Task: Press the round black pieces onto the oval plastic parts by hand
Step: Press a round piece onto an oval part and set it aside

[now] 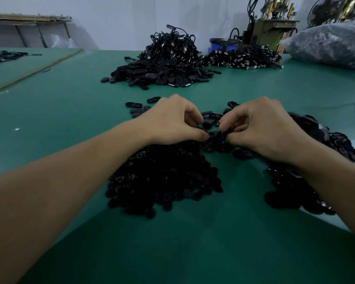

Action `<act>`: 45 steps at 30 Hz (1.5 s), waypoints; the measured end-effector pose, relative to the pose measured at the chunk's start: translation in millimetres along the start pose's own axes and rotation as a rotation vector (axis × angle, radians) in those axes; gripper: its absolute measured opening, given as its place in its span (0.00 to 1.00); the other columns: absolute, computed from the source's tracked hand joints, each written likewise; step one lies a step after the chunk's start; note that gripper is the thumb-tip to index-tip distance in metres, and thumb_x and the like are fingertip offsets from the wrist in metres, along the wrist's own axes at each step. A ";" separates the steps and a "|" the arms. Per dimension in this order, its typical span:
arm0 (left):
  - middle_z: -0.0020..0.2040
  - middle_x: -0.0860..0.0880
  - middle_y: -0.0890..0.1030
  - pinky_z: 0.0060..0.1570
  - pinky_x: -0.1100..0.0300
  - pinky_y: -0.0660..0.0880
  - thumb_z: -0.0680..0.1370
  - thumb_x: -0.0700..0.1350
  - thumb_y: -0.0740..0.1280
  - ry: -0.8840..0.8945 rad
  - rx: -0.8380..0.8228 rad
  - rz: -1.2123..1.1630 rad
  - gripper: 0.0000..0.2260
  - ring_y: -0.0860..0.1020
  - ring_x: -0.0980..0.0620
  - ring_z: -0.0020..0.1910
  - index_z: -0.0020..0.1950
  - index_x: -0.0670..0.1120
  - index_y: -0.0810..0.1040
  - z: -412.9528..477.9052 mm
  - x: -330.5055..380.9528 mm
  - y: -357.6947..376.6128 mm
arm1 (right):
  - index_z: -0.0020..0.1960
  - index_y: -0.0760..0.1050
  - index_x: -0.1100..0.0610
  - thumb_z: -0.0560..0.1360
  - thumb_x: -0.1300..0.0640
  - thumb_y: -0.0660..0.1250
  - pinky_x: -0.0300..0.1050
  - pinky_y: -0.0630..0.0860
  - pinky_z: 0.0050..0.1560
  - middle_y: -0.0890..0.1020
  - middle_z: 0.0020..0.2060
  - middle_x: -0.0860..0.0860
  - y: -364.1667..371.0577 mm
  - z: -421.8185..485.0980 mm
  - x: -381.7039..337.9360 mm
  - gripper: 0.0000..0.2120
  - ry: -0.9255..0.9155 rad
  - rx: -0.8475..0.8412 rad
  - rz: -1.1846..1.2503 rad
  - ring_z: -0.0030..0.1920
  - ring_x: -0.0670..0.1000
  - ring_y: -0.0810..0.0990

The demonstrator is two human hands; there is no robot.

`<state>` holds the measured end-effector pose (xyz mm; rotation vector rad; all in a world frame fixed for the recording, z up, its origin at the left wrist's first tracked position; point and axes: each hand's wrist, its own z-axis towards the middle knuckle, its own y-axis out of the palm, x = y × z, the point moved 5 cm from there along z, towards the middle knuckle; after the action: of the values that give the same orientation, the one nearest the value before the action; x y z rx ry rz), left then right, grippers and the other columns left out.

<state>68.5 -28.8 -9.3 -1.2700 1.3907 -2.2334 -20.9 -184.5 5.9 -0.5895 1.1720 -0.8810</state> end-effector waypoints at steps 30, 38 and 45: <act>0.61 0.50 0.79 0.65 0.47 0.74 0.76 0.58 0.72 -0.047 -0.053 0.160 0.19 0.77 0.49 0.60 0.65 0.58 0.77 29.8 -2.8 8.0 | 0.49 0.69 0.52 0.81 0.57 0.63 0.48 0.66 0.45 0.76 0.44 0.49 -14.1 10.2 25.9 0.02 0.039 0.071 -0.295 0.48 0.54 0.73; 0.65 0.51 0.74 0.66 0.43 0.60 0.77 0.62 0.67 -0.064 -0.040 0.287 0.19 0.66 0.44 0.71 0.68 0.69 0.72 39.3 -11.1 11.6 | 0.46 0.68 0.48 0.80 0.55 0.64 0.36 0.71 0.42 0.82 0.51 0.49 4.7 4.8 9.1 0.07 -0.089 -0.243 -0.295 0.42 0.39 0.76; 0.57 0.59 0.77 0.56 0.50 0.56 0.77 0.57 0.63 -0.079 0.011 0.206 0.10 0.73 0.52 0.61 0.58 0.65 0.76 42.5 -17.4 7.1 | 0.44 0.75 0.51 0.75 0.56 0.68 0.41 0.71 0.38 0.78 0.38 0.46 -6.0 4.5 9.4 0.02 -0.020 -0.181 -0.369 0.40 0.42 0.74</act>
<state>109.6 -49.0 -17.0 -1.1410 1.4086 -2.0303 -17.0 -195.8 7.1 -0.9819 1.1506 -1.0833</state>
